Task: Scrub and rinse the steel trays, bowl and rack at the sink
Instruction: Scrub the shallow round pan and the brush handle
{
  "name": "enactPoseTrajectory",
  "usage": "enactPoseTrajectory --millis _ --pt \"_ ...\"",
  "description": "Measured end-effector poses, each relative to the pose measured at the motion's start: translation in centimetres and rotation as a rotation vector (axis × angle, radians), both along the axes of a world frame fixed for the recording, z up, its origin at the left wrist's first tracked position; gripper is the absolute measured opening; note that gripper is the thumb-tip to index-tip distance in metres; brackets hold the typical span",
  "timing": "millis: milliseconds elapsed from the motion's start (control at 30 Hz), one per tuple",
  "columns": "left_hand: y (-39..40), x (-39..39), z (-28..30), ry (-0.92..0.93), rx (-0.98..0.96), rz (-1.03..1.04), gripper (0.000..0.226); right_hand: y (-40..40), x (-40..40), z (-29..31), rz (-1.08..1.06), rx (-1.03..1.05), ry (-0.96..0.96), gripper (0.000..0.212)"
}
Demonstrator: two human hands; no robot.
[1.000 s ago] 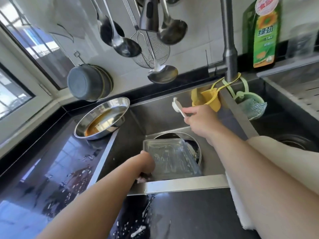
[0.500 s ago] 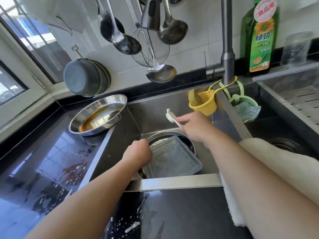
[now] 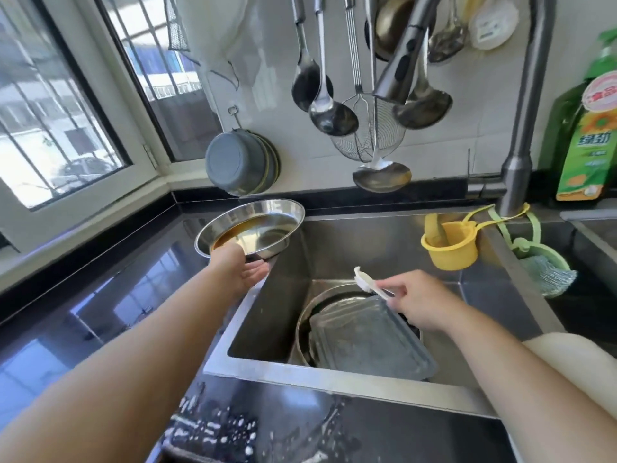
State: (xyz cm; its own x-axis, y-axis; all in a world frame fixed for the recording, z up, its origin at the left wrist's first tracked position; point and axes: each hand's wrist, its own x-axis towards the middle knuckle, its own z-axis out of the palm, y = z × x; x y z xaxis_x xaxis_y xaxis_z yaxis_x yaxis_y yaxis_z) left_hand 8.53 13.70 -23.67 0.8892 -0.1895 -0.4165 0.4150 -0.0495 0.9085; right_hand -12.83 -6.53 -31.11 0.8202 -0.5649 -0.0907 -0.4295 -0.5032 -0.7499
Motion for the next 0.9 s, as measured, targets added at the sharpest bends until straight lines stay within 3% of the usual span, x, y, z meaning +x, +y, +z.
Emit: enactPoseTrajectory --millis 267,500,600,900 --pt "0.4 5.3 -0.6 0.076 -0.107 0.200 0.048 -0.8 0.8 -0.6 -0.027 -0.002 -0.020 0.041" --pt "0.1 5.4 -1.2 0.032 -0.009 0.167 0.039 -0.7 0.8 -0.6 -0.024 0.007 -0.037 0.043" --pt "-0.5 5.3 -1.1 -0.005 0.048 0.169 0.048 -0.9 0.9 -0.3 -0.043 0.034 -0.068 0.044" --pt "1.7 0.3 -0.7 -0.155 0.054 0.209 0.043 -1.8 -0.4 0.9 -0.328 0.043 -0.332 0.043"
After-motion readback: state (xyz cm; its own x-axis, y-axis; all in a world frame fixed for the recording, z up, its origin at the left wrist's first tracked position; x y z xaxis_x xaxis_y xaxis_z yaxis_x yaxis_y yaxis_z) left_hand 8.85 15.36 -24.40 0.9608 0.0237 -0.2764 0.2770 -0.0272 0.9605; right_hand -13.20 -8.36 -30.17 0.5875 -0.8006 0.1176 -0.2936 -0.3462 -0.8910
